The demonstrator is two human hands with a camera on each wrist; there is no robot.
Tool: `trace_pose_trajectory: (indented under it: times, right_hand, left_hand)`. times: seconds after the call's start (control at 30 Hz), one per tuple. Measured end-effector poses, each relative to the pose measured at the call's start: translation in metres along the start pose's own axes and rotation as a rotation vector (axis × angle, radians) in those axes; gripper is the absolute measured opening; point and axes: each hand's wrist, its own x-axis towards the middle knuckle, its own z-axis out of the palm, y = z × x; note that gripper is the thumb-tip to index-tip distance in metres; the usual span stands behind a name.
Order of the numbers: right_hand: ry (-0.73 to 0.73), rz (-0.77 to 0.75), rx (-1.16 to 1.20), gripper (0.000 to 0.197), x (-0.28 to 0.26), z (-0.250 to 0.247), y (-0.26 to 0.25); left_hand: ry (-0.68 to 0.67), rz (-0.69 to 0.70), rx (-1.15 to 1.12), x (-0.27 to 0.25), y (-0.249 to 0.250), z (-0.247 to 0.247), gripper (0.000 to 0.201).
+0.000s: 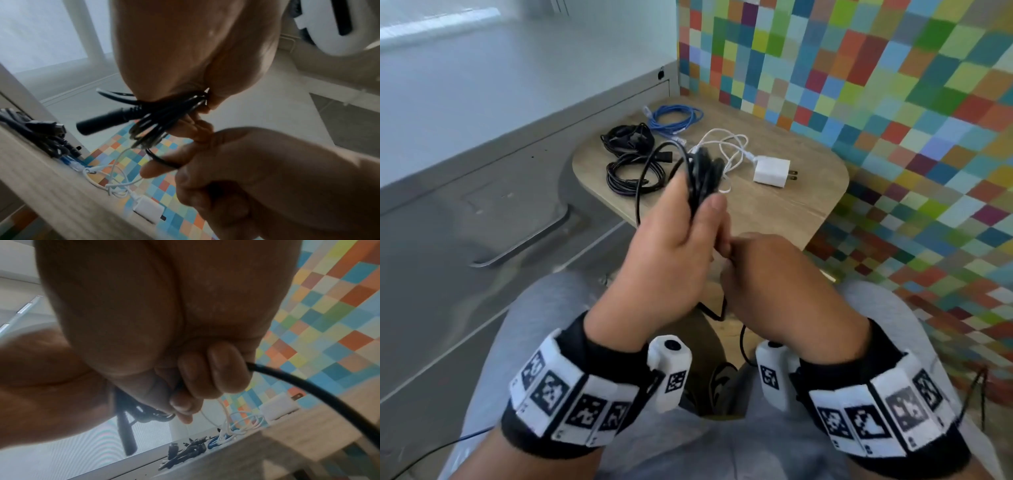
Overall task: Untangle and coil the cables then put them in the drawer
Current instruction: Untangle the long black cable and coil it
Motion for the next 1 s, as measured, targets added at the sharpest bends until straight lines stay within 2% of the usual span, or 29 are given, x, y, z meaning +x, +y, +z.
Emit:
trace_pose_trajectory:
  times: [0.1,0.17,0.23,0.3,0.4,0.47,0.53,0.63,0.8,0.9,1.0]
  right_hand:
    - [0.055,-0.061,0.085,0.014,0.001,0.002,-0.002]
    - [0.191,-0.045,0.245,0.015,0.0,0.003,0.002]
    - [0.251,-0.019,0.384,0.008,-0.002,0.003,0.006]
    - [0.239,-0.022,0.497,0.016,-0.004,0.003,0.007]
    - [0.217,-0.092,0.658,0.024,-0.005,0.004,0.003]
    - [0.195,-0.117,0.776,0.031,-0.006,0.003,0.001]
    - [0.165,-0.071,0.874,0.033,-0.008,0.001,-0.001]
    - [0.102,-0.015,0.885,0.032,-0.009,-0.005,0.001]
    - [-0.081,0.009,0.847,0.011,-0.01,-0.012,0.016]
    - [-0.025,-0.002,0.806,0.009,-0.009,-0.016,0.027]
    - [0.066,-0.041,0.787,0.013,-0.007,-0.017,0.028]
  left_hand:
    - [0.013,0.033,0.199,-0.004,0.002,0.005,0.019]
    - [0.049,0.053,0.199,-0.003,0.002,0.006,0.017]
    - [0.09,0.065,0.176,-0.001,0.0,0.004,0.013]
    - [0.105,0.093,0.153,0.001,-0.001,0.002,0.014]
    - [0.046,0.101,0.108,0.001,-0.003,-0.001,0.018]
    - [0.009,0.082,0.113,0.001,-0.005,-0.003,0.011]
    - [-0.004,0.088,0.146,0.002,-0.007,-0.006,0.006]
    - [0.021,0.085,0.132,0.004,-0.01,-0.012,0.008]
    - [0.103,0.038,0.167,0.007,-0.011,-0.025,0.012]
    - [0.145,0.024,0.181,0.009,-0.013,-0.034,0.015]
    - [0.03,0.035,0.126,0.008,-0.013,-0.036,0.009]
